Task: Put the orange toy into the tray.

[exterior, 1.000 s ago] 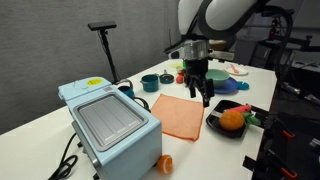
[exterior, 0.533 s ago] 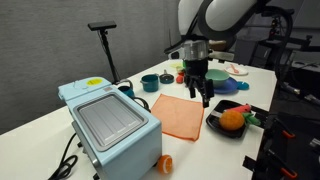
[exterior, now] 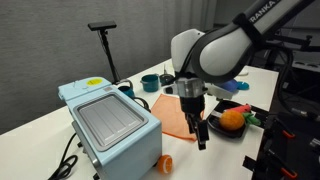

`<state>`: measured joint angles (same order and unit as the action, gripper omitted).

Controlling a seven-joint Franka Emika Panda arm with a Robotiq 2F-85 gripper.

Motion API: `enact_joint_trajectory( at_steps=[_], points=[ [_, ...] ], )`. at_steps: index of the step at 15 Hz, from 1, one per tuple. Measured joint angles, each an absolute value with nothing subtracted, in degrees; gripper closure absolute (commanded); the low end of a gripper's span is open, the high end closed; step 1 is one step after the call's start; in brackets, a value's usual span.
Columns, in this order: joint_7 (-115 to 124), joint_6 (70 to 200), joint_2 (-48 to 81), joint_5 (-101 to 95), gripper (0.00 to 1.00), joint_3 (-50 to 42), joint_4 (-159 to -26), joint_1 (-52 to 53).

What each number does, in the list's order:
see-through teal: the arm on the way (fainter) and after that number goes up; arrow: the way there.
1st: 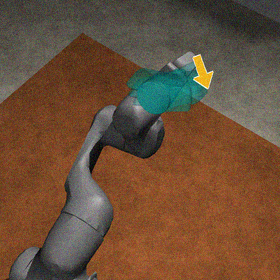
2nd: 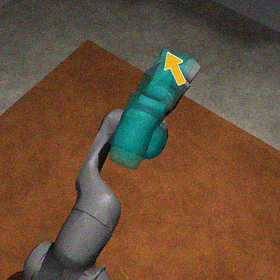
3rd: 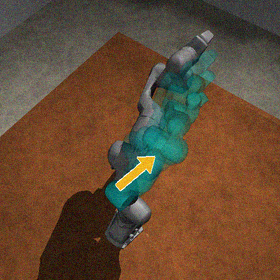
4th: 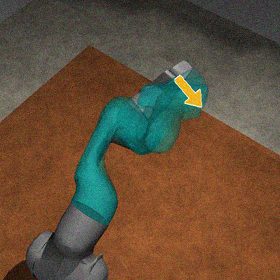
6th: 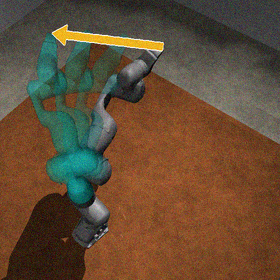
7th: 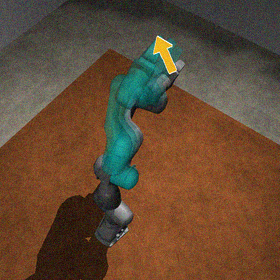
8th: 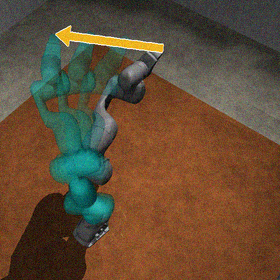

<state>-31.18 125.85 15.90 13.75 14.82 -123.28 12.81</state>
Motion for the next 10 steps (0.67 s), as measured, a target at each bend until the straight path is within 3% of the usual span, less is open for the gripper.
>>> enact_joint_trajectory(
  at_steps=[4, 10],
  points=[
    [-24.4, 132.2, 19.9, 13.6, 0.00, 17.6, -123.9, 14.4],
    [-19.9, 144.5, 15.1, 8.0, 0.00, 17.7, -129.2, 14.5]
  ],
)
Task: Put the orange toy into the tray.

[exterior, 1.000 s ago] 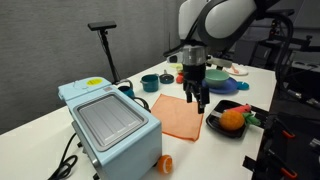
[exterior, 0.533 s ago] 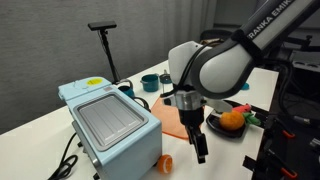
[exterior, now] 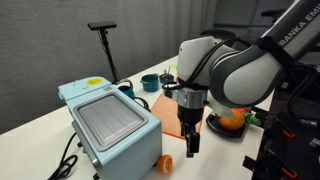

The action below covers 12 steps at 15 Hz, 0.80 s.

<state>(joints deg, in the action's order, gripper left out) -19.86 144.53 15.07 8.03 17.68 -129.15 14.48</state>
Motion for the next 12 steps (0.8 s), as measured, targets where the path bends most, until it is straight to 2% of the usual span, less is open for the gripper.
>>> enact_joint_trajectory(
  at_steps=[12],
  points=[
    [-18.2, 151.3, 13.2, 0.9, 0.00, 18.4, -134.1, 15.7]
  ],
)
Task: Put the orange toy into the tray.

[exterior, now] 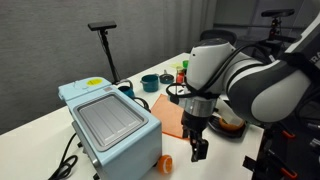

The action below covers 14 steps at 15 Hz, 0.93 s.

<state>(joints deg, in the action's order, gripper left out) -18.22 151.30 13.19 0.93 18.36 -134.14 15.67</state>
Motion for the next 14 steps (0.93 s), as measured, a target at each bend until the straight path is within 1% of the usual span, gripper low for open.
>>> enact_joint_trajectory(
  at_steps=[5, 14],
  points=[
    [-20.9, 148.2, 15.8, 5.3, 0.00, 21.4, -132.0, 15.3],
    [-21.0, 148.4, 16.0, 5.3, 0.00, 21.4, -131.8, 15.1]
  ],
)
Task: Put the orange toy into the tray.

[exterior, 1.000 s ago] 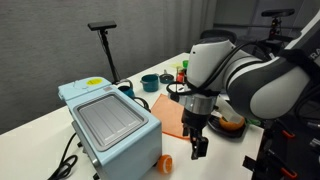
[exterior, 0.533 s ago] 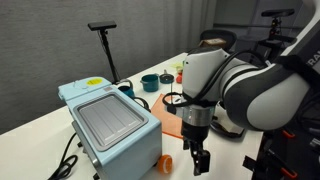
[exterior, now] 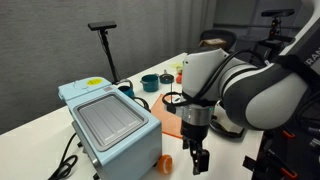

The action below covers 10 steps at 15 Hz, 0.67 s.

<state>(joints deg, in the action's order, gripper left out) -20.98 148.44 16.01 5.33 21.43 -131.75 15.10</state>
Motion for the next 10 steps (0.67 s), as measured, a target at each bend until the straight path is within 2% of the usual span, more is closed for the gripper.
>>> enact_joint_trajectory(
  at_steps=[10],
  points=[
    [-14.0, 159.2, 19.3, -4.1, 0.00, 19.7, -131.8, 18.9]
  ],
)
